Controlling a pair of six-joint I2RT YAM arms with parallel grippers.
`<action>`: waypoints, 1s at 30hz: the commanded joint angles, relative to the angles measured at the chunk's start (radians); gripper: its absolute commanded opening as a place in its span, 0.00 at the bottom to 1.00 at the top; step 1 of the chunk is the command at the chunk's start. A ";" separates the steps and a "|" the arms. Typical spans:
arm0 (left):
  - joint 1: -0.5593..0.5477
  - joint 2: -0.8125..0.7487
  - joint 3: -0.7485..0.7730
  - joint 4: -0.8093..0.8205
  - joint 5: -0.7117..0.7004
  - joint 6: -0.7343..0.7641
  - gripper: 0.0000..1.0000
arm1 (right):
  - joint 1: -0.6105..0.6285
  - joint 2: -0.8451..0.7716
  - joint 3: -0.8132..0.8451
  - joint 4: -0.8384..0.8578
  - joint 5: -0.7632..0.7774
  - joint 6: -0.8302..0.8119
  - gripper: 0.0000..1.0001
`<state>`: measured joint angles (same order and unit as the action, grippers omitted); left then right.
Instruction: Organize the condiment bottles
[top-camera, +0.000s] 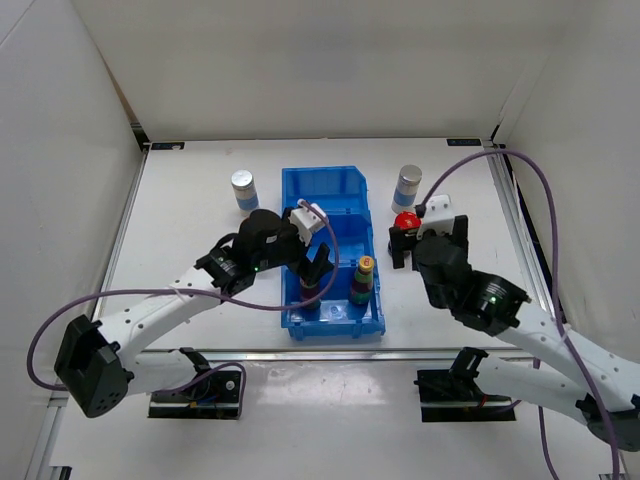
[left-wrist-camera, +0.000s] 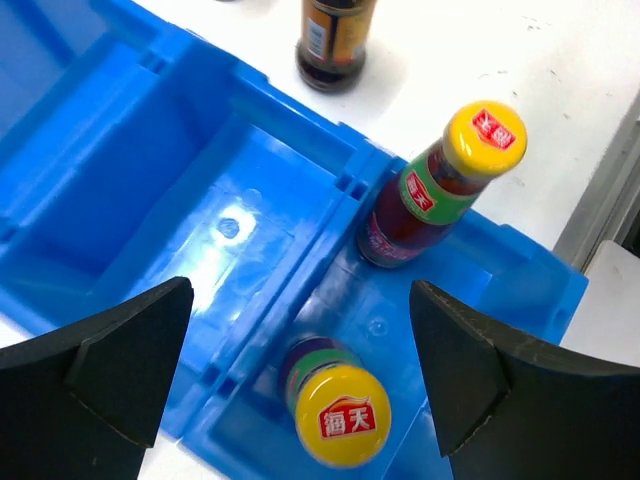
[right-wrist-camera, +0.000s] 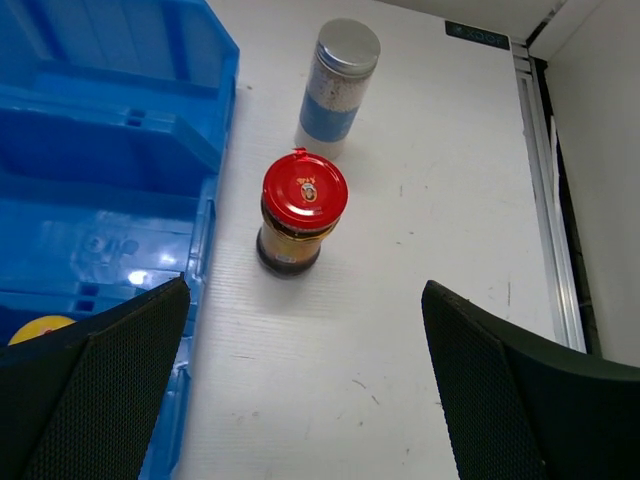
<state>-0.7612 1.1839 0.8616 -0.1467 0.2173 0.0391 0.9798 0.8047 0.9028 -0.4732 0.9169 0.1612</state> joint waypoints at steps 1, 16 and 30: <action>-0.001 -0.064 0.140 -0.069 -0.071 0.013 1.00 | -0.030 0.051 0.060 0.015 0.083 0.011 1.00; 0.154 -0.325 0.185 -0.284 -0.482 0.110 1.00 | -0.553 0.448 0.200 0.073 -0.630 0.001 1.00; 0.229 -0.589 -0.188 -0.131 -0.717 0.039 1.00 | -0.563 0.694 0.220 0.073 -0.636 0.031 1.00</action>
<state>-0.5358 0.6384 0.7071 -0.3363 -0.4438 0.1116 0.4255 1.4895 1.0767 -0.4168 0.2848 0.1730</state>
